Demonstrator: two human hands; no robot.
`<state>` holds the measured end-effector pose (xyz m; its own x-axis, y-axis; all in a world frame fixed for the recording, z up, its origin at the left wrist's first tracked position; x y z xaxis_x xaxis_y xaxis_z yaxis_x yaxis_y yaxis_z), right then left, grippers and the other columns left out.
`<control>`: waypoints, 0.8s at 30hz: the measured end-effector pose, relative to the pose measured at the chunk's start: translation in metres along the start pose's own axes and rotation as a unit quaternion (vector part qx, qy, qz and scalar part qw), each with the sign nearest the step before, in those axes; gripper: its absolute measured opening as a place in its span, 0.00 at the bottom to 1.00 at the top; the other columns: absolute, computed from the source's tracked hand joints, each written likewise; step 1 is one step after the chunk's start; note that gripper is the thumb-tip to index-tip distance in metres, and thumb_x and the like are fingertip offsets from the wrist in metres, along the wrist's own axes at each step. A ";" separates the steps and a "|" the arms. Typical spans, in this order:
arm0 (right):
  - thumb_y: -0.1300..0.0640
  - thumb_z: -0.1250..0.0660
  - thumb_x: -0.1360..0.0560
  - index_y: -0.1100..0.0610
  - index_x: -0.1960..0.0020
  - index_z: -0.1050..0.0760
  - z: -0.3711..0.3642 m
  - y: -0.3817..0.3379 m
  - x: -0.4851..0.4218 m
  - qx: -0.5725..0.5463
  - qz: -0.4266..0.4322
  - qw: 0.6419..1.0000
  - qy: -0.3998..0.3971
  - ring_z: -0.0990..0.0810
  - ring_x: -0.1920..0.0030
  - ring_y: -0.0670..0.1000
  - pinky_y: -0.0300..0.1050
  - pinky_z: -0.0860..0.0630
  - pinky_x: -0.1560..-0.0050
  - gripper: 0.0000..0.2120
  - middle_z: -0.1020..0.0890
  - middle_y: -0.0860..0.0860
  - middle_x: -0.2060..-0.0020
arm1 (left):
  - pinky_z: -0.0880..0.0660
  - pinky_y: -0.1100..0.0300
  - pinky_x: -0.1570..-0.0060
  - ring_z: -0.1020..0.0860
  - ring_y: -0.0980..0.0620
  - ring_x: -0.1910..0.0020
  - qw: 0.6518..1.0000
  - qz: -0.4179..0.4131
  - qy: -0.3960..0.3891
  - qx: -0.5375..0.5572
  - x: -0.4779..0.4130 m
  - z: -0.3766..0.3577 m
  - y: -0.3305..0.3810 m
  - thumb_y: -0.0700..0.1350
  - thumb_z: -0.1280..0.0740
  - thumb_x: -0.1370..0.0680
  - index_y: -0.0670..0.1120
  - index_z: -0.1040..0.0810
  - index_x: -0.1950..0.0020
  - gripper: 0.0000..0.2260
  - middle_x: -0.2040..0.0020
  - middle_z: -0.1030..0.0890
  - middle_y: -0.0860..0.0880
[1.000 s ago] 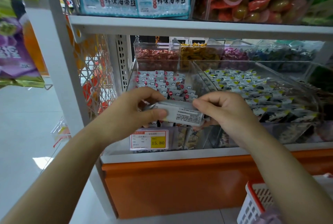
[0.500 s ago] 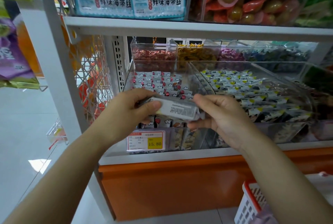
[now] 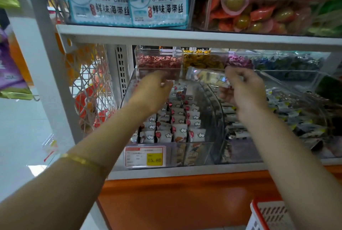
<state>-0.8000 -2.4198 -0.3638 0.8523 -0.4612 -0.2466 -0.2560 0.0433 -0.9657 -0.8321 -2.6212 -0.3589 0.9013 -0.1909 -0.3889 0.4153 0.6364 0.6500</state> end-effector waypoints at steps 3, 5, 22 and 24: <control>0.54 0.38 0.21 0.52 0.51 0.27 -0.005 0.009 -0.031 -0.017 -0.075 0.997 -0.012 0.21 0.69 0.48 0.40 0.21 0.67 0.03 0.21 0.52 0.59 | 0.31 0.59 0.46 0.26 0.43 0.41 0.990 -0.029 -0.072 -0.114 -0.044 -0.026 -0.007 0.40 0.42 0.19 0.42 0.29 0.33 0.15 0.36 0.25 0.41; 0.54 0.36 0.22 0.52 0.55 0.27 -0.012 0.016 -0.045 -0.033 -0.092 0.995 -0.032 0.22 0.67 0.49 0.40 0.21 0.65 0.04 0.23 0.51 0.59 | 0.32 0.55 0.38 0.28 0.43 0.38 0.977 -0.037 -0.118 -0.172 -0.067 -0.046 -0.017 0.38 0.42 0.20 0.41 0.28 0.35 0.14 0.37 0.26 0.40; 0.66 0.34 0.25 0.59 0.41 0.30 -0.017 0.043 -0.075 -0.071 -0.065 0.994 -0.048 0.22 0.63 0.51 0.37 0.21 0.66 0.13 0.23 0.60 0.47 | 0.32 0.44 0.39 0.28 0.44 0.42 0.920 -0.092 -0.220 -0.312 -0.117 -0.093 -0.038 0.46 0.42 0.20 0.43 0.27 0.40 0.12 0.41 0.28 0.43; 0.66 0.34 0.25 0.60 0.43 0.32 -0.018 0.042 -0.077 -0.050 -0.045 0.997 -0.042 0.23 0.63 0.51 0.38 0.21 0.65 0.13 0.23 0.60 0.48 | 0.30 0.44 0.40 0.26 0.45 0.46 0.933 -0.099 -0.212 -0.273 -0.113 -0.091 -0.036 0.46 0.40 0.20 0.41 0.25 0.40 0.13 0.46 0.28 0.44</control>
<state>-0.8850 -2.3988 -0.3837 0.9084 -0.3825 -0.1688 -0.2166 -0.0850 -0.9726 -0.9600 -2.5547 -0.3978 0.8298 -0.5495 -0.0978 0.5579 0.8215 0.1179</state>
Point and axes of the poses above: each hand's wrist, its own x-axis away from the middle knuckle, its own z-axis out of the back of the hand, y = z × x, the point moved 5 cm from there along -x, towards the middle knuckle
